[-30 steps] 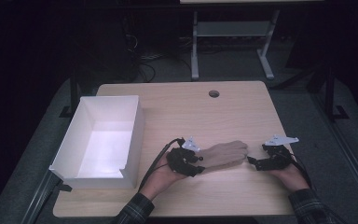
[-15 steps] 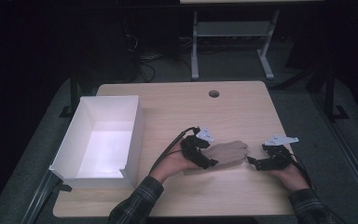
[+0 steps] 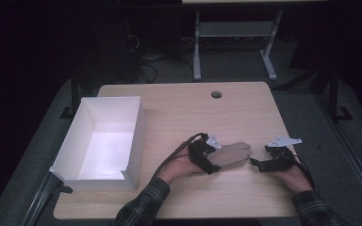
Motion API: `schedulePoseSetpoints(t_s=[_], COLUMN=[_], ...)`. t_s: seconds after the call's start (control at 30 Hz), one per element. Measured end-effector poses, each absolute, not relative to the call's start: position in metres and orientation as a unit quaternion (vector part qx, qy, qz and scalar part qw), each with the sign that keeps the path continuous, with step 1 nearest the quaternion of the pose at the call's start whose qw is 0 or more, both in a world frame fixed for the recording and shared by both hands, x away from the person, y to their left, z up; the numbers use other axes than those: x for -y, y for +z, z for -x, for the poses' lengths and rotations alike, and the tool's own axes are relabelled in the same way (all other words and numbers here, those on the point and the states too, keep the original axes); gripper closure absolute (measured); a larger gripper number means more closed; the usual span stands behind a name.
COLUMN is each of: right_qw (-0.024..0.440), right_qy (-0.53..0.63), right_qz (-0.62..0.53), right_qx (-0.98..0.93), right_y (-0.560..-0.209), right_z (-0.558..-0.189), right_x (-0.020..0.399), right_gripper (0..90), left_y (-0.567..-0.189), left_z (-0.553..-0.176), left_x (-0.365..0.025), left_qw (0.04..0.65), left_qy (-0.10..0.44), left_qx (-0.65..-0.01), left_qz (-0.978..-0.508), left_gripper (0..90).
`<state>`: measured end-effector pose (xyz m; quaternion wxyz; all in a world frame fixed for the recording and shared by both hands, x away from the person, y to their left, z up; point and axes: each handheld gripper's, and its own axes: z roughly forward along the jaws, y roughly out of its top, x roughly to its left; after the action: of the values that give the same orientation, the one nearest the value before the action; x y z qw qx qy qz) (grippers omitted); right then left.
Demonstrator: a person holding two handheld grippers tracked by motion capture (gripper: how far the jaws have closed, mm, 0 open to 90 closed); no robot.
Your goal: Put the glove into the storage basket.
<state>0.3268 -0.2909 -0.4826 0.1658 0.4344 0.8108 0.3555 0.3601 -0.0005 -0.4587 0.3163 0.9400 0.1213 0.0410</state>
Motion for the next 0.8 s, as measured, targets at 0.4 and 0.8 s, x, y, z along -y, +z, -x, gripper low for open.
schedulePoseSetpoints(t_s=[0.4, 0.8], right_qw=[0.166, 0.166], right_qy=[0.355, 0.355], right_qz=[-0.435, -0.435], right_qx=[-0.811, -0.811], right_y=[-0.483, -0.483], right_z=[-0.327, -0.327], right_x=[0.291, 0.291], right_gripper=[13.0, 13.0], left_y=[-0.458, -0.453], left_z=[-0.354, -0.359], left_x=[-0.006, -0.015], left_qw=[0.322, 0.341], left_qy=[0.076, 0.044], left_qx=[-0.119, -0.17], left_qz=[-0.936, -0.924], left_gripper=[54.9, 70.2])
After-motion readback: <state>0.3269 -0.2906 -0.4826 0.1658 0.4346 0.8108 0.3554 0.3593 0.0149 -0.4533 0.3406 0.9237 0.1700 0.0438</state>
